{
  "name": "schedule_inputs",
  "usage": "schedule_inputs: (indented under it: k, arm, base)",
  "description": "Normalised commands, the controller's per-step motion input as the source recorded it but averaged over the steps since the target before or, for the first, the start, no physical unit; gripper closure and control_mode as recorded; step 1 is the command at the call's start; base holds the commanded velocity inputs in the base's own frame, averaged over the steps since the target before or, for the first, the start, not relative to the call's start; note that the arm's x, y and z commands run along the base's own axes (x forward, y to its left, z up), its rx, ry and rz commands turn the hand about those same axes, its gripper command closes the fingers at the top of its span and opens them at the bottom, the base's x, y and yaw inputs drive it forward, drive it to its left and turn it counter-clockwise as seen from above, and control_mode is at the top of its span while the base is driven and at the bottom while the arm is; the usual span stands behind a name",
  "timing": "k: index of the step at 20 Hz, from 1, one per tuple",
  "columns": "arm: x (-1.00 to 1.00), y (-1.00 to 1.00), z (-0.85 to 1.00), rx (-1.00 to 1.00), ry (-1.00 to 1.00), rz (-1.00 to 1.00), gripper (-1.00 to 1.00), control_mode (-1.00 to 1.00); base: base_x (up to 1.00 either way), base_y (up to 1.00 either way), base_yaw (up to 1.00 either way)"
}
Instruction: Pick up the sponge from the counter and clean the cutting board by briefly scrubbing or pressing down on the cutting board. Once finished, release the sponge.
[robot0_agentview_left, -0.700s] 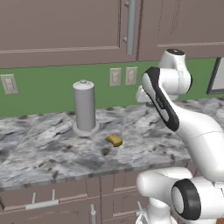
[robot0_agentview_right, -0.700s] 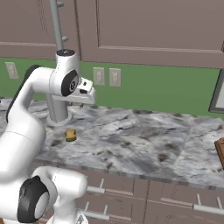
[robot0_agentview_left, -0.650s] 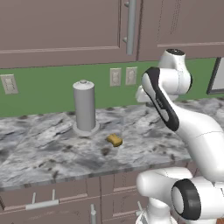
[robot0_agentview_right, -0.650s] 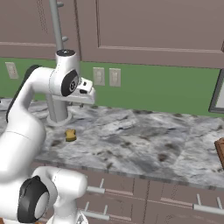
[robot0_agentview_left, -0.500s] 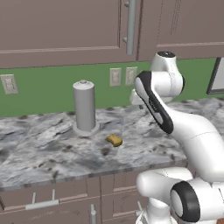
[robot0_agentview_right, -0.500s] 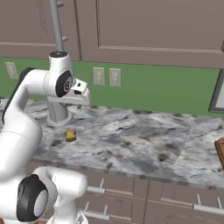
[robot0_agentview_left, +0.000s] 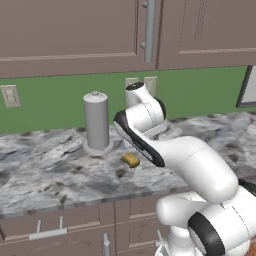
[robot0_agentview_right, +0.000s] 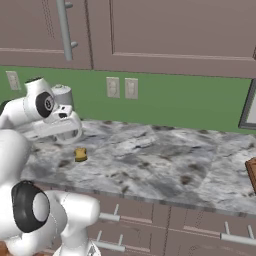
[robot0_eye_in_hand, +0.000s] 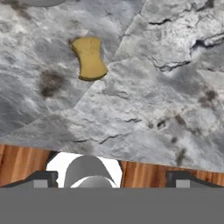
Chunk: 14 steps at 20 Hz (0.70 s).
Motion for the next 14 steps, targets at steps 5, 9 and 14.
schedule_inputs:
  k: [5,9,14]
  arm:
    - [0.48,0.13,-0.59,0.0,0.14,0.06,-1.0,-1.0]
    - [0.4,0.0,-0.61,0.0,0.01,0.01,-1.0,-1.0]
    - [0.26,0.0,-0.53,0.0,0.0,0.0,-1.0,-1.0]
  base:
    - [0.0,0.0,0.0]
    - [0.0,0.0,0.0]
    - [0.0,0.0,0.0]
